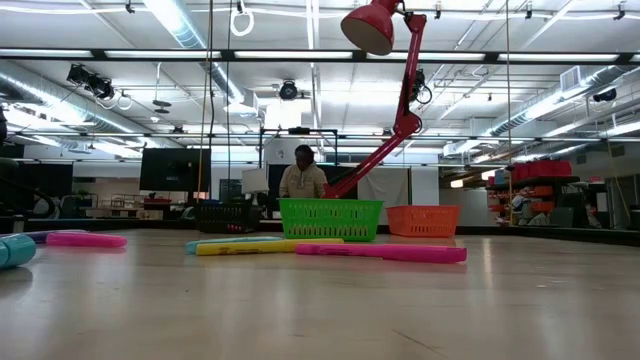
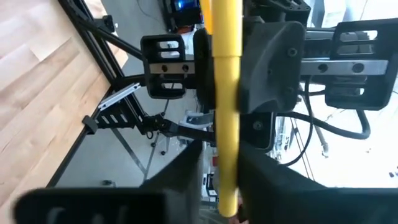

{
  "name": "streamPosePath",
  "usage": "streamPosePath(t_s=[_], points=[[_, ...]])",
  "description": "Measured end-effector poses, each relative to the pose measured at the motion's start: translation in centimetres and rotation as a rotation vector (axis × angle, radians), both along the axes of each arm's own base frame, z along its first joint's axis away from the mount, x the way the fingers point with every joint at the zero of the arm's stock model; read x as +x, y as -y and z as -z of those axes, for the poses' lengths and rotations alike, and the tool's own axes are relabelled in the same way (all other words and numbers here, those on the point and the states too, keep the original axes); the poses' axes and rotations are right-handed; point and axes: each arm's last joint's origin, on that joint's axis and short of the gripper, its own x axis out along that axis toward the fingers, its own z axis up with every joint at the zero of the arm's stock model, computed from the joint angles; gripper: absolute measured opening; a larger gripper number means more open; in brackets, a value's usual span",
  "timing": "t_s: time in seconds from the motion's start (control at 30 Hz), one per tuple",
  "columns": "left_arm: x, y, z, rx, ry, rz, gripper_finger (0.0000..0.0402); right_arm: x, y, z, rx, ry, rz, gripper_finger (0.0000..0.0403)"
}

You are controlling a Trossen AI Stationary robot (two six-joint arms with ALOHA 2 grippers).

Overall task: Pick & Place Markers
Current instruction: Put the yellow pen into the black basket

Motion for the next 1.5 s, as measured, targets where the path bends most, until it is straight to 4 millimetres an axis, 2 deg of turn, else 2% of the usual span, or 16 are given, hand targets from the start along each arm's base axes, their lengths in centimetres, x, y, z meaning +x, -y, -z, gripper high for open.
streamPosePath(t_s=[0.13,0.47,0.73,1.03,1.27,1.5], points=[[0.0,0.0,0.0,0.031,0.007,0.002,0.0035,-0.1,0.0,0.2,0.011,-0.014,0.004,0.0012],[0.0,-0.1,0.1,0.061,0.013,-0.005,0.0035,-0.1,0.0,0.4,0.026,-0.021,0.011,0.0024],[0.1,-0.4,0.1,0.152,0.051,-0.046,0.0035,-0.2,0.0,0.2,0.152,0.058,0.066,0.0099],[0.1,-1.5,0.1,0.225,0.07,-0.09,0.0035,-0.5,0.0,-1.0,0.203,0.231,0.262,0.0184],[0.0,-2.0,0.0,0.41,0.118,-0.15,0.0035,-0.8,0.3,-1.1,0.389,0.407,0.437,0.0212],[-1.1,-1.5,-0.7,0.664,0.155,-0.311,0.0035,-2.1,0.2,-2.2,0.722,0.617,0.426,0.0213]])
